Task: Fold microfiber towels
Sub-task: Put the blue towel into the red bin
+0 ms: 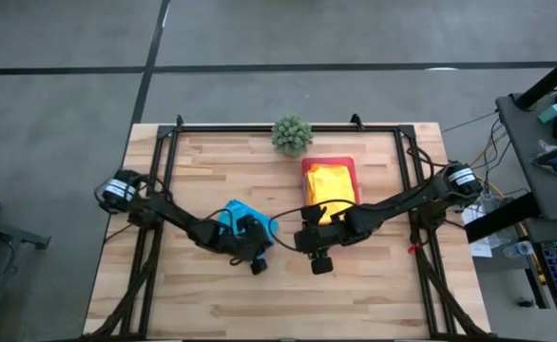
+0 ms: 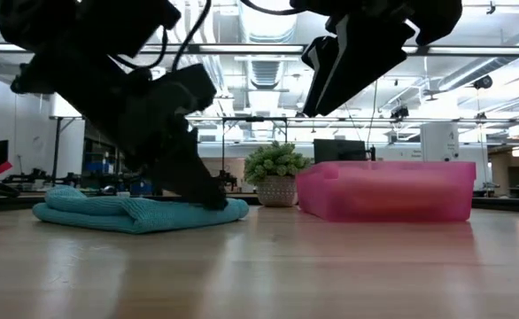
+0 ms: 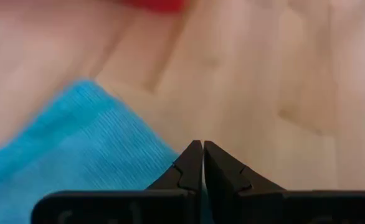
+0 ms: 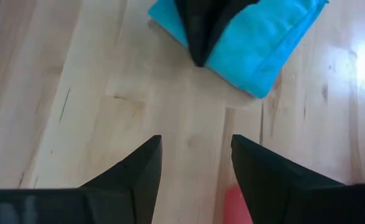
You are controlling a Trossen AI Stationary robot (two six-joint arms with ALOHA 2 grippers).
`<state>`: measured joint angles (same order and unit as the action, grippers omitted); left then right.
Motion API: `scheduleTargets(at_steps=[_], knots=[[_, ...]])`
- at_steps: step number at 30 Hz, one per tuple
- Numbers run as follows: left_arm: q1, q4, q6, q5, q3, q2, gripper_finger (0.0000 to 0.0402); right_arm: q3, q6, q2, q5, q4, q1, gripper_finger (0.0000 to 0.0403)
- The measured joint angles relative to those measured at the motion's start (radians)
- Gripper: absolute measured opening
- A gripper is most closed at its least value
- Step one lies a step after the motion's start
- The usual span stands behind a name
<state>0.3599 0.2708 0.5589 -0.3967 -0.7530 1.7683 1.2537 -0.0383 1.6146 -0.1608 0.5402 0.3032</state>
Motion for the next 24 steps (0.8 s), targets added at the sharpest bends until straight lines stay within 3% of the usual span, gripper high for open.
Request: scheduleTargets(at_steps=[6, 24], knots=[[0.007, -0.02, -0.049, 0.187, 0.001, 0.015, 0.0001, 0.0, 0.001, -0.003, 0.0, -0.009, -0.005, 0.0183], [0.039, -0.119, -0.149, 0.232, 0.008, -0.081, 0.0001, -0.004, -0.019, 0.022, 0.001, -0.061, -0.017, 0.0183]])
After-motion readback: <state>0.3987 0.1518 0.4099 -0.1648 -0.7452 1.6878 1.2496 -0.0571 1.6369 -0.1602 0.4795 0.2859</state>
